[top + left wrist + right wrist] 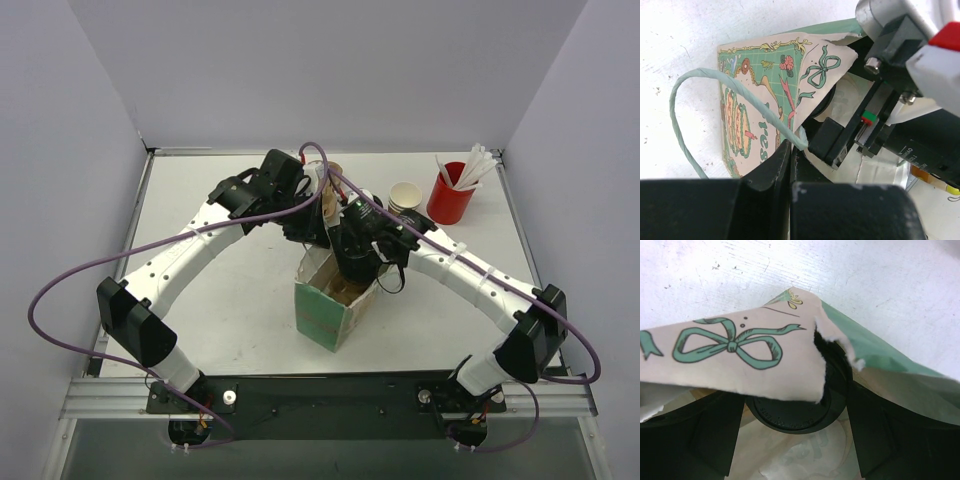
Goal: Pack the takeout coffee
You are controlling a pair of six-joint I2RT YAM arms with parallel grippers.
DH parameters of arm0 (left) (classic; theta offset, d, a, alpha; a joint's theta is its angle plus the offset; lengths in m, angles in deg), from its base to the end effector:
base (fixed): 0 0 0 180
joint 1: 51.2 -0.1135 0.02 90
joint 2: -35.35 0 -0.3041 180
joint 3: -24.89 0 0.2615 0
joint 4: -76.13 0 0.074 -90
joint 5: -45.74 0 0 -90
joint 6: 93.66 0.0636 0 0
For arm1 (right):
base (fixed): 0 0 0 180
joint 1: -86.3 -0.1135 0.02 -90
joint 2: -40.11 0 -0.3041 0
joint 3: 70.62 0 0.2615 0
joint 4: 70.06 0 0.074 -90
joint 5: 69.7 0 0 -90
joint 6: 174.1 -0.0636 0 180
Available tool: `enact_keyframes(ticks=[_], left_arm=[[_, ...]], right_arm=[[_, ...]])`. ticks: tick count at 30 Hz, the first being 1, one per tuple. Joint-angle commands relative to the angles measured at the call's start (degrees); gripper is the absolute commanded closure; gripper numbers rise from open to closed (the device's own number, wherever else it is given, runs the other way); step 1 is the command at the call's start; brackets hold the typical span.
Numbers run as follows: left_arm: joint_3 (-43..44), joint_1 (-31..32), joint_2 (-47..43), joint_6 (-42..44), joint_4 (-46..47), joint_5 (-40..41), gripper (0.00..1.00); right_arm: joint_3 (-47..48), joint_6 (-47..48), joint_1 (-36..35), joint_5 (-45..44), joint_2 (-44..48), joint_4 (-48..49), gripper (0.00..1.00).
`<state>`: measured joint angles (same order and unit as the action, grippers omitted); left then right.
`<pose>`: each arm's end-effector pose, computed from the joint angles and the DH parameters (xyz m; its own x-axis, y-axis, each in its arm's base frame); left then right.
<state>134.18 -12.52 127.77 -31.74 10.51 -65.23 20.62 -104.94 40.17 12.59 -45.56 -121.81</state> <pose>0.2754 -0.2497 0.3929 -0.8792 0.1409 -0.4551 0.4011 0.7342 -0.5478 0.2502 0.2480 0.3432 -0.6986 -0.2180 -0.6815 -0.4296 0.8895 0.1559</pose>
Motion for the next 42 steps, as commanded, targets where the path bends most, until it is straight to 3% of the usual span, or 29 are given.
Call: enact_keyframes(ticks=[1, 14, 21, 33, 42], left_arm=[[1.18, 0.79, -2.68, 1.45, 0.15, 1.54, 1.0], [-1.63, 2.98, -5.14, -1.01, 3.49, 12.51, 1.0], [-9.18, 2.98, -10.24, -5.67, 12.53, 18.77, 1.0], [-13.94, 3.69, -12.71, -13.05, 19.83, 23.43, 1.0], [-15.25, 4.39, -14.81, -16.92, 16.76, 29.49, 1.0]], right_arm=[[-0.63, -0.95, 0.34, -0.3, 0.06, -1.16, 0.42], [3.05, -3.85, 0.25, 0.85, -1.17, -5.55, 0.43], [11.66, -6.23, 0.25, -1.52, -6.51, -11.0, 0.44], [16.68, -10.27, 0.16, -2.84, -11.19, -14.69, 0.45], [18.26, -12.56, -0.28, -4.68, -12.33, -15.66, 0.46]])
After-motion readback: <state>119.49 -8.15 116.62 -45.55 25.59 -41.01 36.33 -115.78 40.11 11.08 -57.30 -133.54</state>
